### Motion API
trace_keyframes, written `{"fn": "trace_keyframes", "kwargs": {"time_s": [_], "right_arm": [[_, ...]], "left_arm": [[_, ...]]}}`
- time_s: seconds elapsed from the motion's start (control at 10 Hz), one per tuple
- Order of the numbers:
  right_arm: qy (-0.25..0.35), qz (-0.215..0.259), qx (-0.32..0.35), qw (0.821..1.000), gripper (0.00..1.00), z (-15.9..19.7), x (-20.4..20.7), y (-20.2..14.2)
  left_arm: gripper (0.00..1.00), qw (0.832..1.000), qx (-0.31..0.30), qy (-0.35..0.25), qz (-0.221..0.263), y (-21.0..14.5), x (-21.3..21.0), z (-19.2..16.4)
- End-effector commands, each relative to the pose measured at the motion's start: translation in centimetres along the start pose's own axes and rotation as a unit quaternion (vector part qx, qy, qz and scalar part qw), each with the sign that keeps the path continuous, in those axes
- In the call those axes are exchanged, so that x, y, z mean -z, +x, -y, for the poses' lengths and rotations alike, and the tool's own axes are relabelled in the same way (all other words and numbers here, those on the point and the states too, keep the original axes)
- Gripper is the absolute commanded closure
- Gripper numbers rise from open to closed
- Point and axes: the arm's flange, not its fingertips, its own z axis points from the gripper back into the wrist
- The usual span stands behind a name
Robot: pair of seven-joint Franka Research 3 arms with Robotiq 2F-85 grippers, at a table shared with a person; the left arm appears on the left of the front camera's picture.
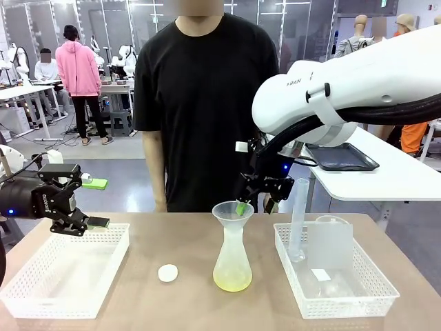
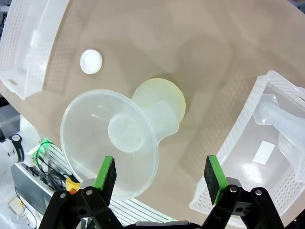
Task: Prepare the solutions needed for the experiment.
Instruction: Once the solution is in the Big flask , pick up the Plastic Funnel and place it back into the right Organizing basket.
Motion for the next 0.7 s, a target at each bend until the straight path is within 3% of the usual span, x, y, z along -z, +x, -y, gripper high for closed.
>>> {"fn": "trace_keyframes", "kwargs": {"time_s": [0.0, 0.2, 0.3, 0.6], "right_arm": [[0.002, 0.02, 0.037, 0.999, 0.07, -0.18, 0.58, 0.17], [0.007, 0.024, 0.058, 0.998, 0.07, -0.12, 0.97, 0.43], [0.004, 0.011, 0.021, 1.0, 0.07, 0.18, 0.3, 0.3], [0.004, 0.011, 0.021, 1.0, 0.07, 0.18, 0.3, 0.3]], "left_arm": [[0.0, 1.0, -0.001, -0.007, -0.003, 0.05, 0.03, 0.19], [0.0, 1.0, -0.001, -0.007, -0.003, 0.05, 0.03, 0.19], [0.0, 1.0, -0.001, -0.007, -0.003, 0.05, 0.03, 0.19], [0.0, 1.0, -0.001, -0.007, -0.003, 0.05, 0.03, 0.19]]}}
